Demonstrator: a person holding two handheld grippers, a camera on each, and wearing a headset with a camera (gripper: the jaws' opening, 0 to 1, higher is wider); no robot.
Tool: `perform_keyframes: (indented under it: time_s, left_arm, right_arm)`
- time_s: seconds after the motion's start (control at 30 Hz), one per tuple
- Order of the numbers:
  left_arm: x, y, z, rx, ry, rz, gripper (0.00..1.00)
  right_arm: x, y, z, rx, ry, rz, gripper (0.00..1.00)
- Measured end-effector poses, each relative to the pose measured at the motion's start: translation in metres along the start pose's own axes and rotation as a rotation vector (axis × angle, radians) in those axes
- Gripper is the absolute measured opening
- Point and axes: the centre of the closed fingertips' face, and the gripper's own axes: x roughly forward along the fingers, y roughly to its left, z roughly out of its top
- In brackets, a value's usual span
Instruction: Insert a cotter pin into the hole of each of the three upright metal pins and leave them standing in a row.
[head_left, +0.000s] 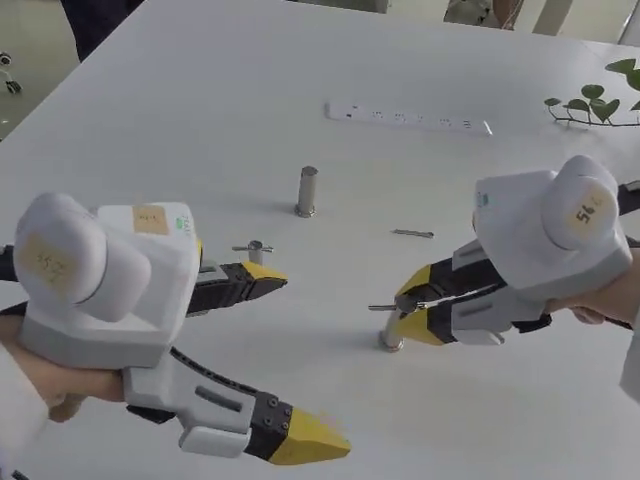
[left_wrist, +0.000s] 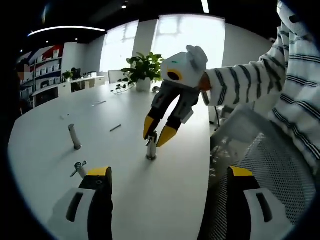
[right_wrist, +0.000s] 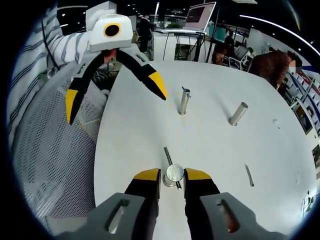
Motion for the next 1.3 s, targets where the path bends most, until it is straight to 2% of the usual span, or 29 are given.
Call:
perform_keyframes:
  time_s: [0.2, 0.3, 0.47, 0.63, 0.83, 1.0, 1.17, 1.23, 1.3]
  left_arm:
    - [-0.008, -0.005, -0.015, -0.040, 0.015, 0.018, 0.99]
    - [-0.013, -0.003, -0.016, -0.073, -0.006, 0.050, 0.99]
    - [-0.021, 0.002, -0.019, -0.099, -0.010, 0.091, 0.99]
    - [-0.027, 0.007, -0.023, -0.119, -0.005, 0.119, 0.98]
    - [-0.032, 0.014, -0.024, -0.137, -0.006, 0.152, 0.96]
    - [-0.034, 0.017, -0.020, -0.151, -0.030, 0.167, 0.94]
    - [-0.036, 0.019, -0.021, -0.160, -0.031, 0.181, 0.94]
    - [-0.037, 0.019, -0.022, -0.164, -0.029, 0.184, 0.94]
    - [-0.038, 0.020, -0.024, -0.161, -0.021, 0.187, 0.94]
  right_arm:
    - [0.003, -0.002, -0.002, 0.019, -0.020, 0.007, 0.11]
    - [0.005, -0.002, -0.002, 0.066, -0.058, 0.012, 0.11]
    - [0.010, 0.000, -0.004, 0.138, -0.115, 0.023, 0.12]
    - [0.015, 0.000, -0.012, 0.179, -0.133, 0.024, 0.12]
    - [0.018, -0.001, -0.011, 0.252, -0.194, 0.017, 0.11]
    - [0.019, -0.001, -0.010, 0.293, -0.216, 0.010, 0.11]
    - [0.018, -0.002, -0.010, 0.316, -0.243, -0.009, 0.11]
    - [0.018, -0.005, -0.010, 0.306, -0.261, -0.042, 0.10]
    - [0.017, -0.007, -0.008, 0.332, -0.275, -0.071, 0.09]
